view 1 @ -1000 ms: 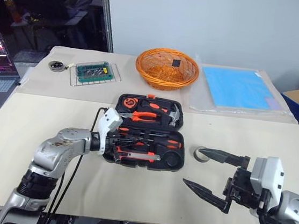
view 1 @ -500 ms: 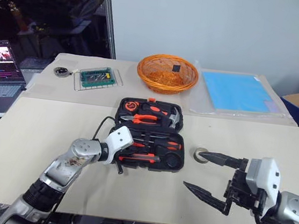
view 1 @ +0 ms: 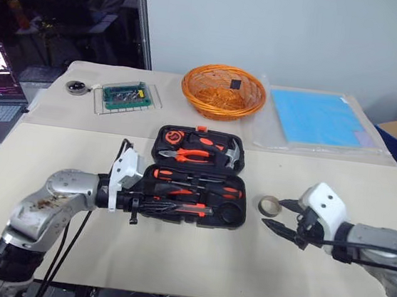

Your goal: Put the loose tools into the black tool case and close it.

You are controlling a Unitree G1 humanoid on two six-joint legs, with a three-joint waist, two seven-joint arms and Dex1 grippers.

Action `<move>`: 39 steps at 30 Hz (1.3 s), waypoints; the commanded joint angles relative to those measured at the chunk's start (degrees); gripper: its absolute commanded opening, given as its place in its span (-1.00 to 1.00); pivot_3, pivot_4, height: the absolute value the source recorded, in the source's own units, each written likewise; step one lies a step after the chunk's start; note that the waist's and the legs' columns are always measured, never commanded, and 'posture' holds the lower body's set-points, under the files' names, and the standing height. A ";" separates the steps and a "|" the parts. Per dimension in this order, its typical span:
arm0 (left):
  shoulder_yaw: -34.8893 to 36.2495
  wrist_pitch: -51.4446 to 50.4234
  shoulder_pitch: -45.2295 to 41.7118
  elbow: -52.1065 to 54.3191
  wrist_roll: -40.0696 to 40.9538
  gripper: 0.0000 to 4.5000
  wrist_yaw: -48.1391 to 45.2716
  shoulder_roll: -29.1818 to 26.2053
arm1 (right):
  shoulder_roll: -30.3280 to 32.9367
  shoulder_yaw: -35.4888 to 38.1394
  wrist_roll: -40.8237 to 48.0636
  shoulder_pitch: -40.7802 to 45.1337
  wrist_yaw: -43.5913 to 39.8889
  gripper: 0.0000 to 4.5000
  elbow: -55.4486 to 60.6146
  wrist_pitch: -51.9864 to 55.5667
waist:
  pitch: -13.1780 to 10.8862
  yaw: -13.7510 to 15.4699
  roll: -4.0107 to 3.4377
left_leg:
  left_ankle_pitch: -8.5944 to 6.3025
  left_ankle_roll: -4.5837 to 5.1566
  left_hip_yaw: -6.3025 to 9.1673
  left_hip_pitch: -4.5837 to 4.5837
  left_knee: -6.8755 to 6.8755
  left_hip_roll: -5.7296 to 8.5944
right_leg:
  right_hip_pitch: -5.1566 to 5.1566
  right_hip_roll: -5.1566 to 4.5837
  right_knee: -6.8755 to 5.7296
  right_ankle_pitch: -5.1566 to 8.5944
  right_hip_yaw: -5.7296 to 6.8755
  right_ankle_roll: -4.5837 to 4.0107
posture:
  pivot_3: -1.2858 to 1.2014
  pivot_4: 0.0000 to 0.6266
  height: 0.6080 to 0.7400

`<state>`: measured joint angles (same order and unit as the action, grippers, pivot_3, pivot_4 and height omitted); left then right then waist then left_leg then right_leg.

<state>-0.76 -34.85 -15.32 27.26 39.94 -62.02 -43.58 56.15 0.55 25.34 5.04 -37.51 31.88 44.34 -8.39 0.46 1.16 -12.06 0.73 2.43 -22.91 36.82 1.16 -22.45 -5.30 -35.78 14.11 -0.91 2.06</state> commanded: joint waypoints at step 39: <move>13.75 -3.31 16.65 12.80 7.87 0.14 7.13 -5.65 | -3.74 -30.09 -10.24 29.45 -20.42 -0.99 -4.23 6.55 | -0.56 -0.34 -0.14 | 0.00 -0.02 0.04 0.04 0.02 -0.02 | -0.10 -0.01 -0.07 -0.06 0.03 -0.13 | 0.03 -0.52 1.00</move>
<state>11.25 -38.66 1.02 37.91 47.22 -55.84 -49.04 51.05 -28.80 16.32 34.45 -56.37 27.00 50.67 -8.95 0.12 1.02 -12.07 0.73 2.47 -22.86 36.83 1.13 -22.54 -5.30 -35.85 14.05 -0.88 1.93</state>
